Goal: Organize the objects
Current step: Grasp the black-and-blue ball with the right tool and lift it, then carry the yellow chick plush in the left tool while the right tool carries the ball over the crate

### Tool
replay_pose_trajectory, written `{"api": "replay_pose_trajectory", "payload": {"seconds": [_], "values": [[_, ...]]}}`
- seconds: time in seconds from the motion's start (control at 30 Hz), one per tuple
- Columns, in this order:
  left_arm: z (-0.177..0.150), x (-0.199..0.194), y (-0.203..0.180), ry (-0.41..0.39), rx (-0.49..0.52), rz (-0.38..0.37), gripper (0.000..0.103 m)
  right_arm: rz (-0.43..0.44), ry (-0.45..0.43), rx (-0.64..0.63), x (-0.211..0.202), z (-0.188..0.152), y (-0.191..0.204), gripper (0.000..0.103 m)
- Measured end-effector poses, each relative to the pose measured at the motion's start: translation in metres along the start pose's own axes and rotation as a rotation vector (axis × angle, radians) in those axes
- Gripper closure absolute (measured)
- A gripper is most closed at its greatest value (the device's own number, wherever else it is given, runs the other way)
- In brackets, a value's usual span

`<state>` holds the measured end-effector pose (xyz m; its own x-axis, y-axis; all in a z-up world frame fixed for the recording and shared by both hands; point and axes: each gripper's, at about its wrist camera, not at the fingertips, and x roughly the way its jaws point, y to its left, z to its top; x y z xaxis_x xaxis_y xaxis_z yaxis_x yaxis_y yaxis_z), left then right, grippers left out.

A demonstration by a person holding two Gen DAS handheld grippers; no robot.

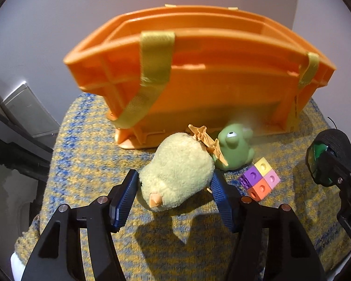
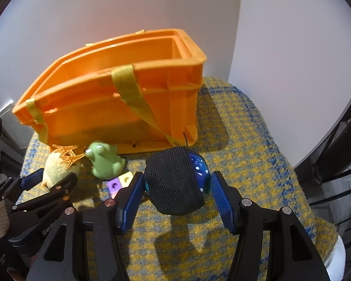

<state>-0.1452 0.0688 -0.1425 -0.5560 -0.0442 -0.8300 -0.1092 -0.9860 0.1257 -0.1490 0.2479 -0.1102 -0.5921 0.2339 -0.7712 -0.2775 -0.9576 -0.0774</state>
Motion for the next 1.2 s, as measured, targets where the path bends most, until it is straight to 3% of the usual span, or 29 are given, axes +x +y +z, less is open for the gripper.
{"api": "replay_pose_trajectory", "payload": {"seconds": [0.47, 1.2], "values": [[0.016, -0.077, 0.023, -0.109, -0.056, 0.032, 0.041, 0.046, -0.092, -0.033, -0.050, 0.023, 0.011, 0.045], [0.081, -0.120, 0.034, -0.218, -0.067, 0.047, 0.041, 0.067, -0.203, -0.067, -0.091, 0.092, 0.021, 0.045]]}}
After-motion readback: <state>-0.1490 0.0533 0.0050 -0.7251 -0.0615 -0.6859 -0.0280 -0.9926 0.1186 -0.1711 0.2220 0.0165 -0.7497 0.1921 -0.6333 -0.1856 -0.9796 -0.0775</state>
